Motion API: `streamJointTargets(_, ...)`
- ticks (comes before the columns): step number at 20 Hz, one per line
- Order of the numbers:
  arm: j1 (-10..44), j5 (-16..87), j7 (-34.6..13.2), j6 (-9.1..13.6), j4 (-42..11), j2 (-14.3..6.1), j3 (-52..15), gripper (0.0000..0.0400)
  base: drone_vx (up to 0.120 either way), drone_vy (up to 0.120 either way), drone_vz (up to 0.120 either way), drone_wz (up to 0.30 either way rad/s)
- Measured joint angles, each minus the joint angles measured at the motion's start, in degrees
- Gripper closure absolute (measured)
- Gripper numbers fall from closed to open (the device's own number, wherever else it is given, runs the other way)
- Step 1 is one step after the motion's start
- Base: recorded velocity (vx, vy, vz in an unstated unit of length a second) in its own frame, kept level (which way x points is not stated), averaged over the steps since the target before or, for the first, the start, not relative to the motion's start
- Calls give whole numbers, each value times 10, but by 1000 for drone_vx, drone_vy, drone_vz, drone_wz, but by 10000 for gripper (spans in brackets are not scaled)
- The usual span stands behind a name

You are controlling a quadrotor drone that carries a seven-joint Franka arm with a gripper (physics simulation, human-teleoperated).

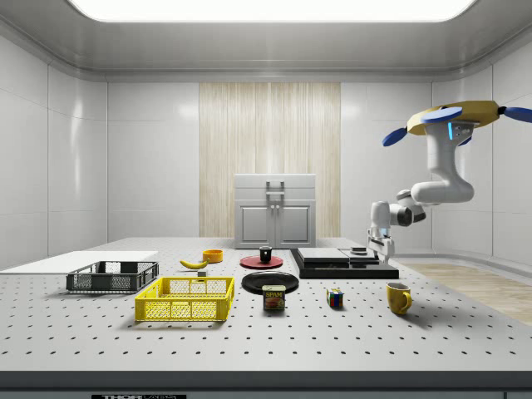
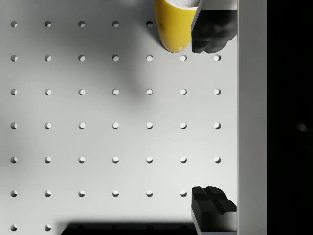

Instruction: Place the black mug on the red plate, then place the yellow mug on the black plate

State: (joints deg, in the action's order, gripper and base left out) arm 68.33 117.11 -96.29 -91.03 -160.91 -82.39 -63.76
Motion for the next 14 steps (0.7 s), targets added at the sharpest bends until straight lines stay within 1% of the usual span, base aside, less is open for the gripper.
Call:
streamJointTargets(2,0,0,0,0,0,0,0,0,-100,120,0,0)
streamJointTargets(8,0,0,0,1,0,1,0,0,0,120,0,0)
streamJointTargets(14,-1,1,0,1,0,1,0,0,0,120,-113,0)
